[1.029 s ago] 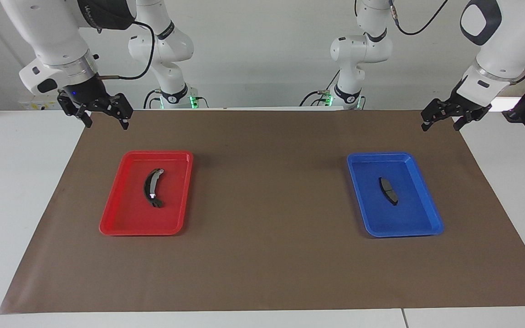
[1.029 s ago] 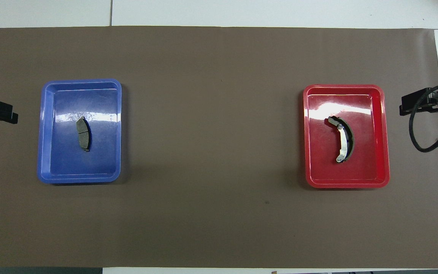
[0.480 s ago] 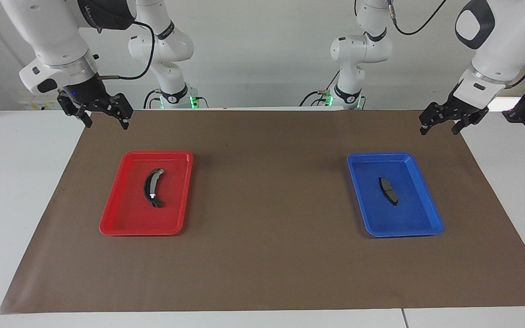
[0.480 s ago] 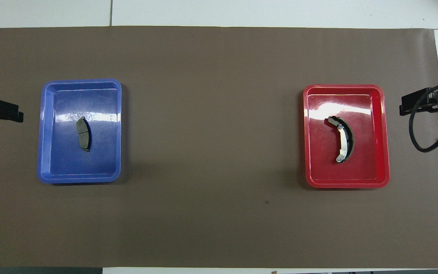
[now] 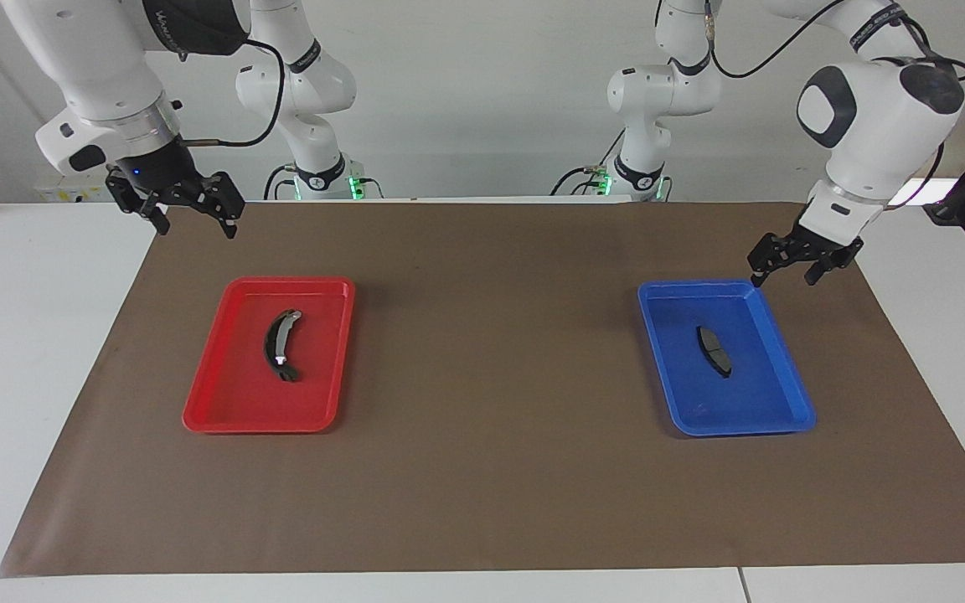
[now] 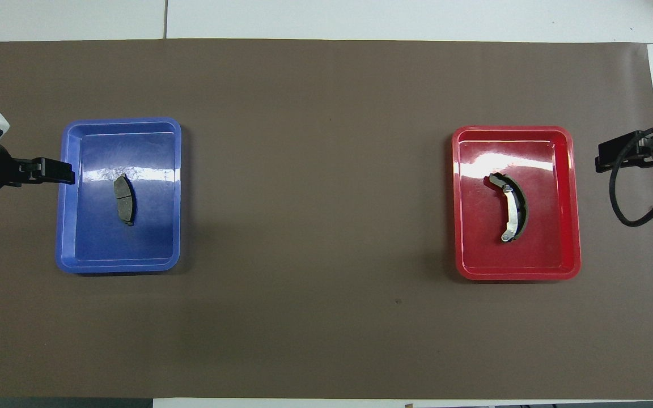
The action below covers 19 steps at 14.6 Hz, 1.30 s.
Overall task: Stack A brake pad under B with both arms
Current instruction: 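Reach the left gripper down to the small dark pad in the blue tray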
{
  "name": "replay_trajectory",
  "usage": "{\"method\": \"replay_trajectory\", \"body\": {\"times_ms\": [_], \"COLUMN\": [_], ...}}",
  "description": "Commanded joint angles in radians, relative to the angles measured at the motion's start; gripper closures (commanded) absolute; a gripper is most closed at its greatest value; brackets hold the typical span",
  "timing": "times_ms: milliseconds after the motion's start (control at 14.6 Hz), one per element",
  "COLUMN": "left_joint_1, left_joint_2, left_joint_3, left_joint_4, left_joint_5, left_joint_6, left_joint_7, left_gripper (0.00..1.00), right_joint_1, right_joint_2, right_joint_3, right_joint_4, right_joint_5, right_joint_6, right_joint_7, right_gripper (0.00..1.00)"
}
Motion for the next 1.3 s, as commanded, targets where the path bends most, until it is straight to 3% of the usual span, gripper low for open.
{"method": "replay_trajectory", "body": {"times_ms": [0,549,1235], "left_joint_1": [-0.04,-0.046,-0.017], "left_joint_2": [0.029,0.135,0.255], "left_joint_3": [0.003,0.004,0.004], "left_joint_4": [-0.076,-0.224,-0.253], "left_joint_5": [0.02,0.02,0.02], "left_joint_6": [0.12,0.385,0.503], "left_joint_7": [-0.064,-0.084,-0.083], "left_gripper": [0.01,0.01,0.02], "right_joint_1": [-0.009,-0.009,-0.009], "right_joint_2": [-0.012,-0.012,-0.012], "right_joint_3": [0.004,0.004,0.004], "right_joint_4": [-0.011,-0.011,-0.013], "right_joint_5": [0.0,0.0,0.0], "right_joint_6": [-0.004,-0.006,-0.006], "right_joint_7": [-0.015,-0.016,-0.016], "right_gripper": [0.0,0.0,0.0]}}
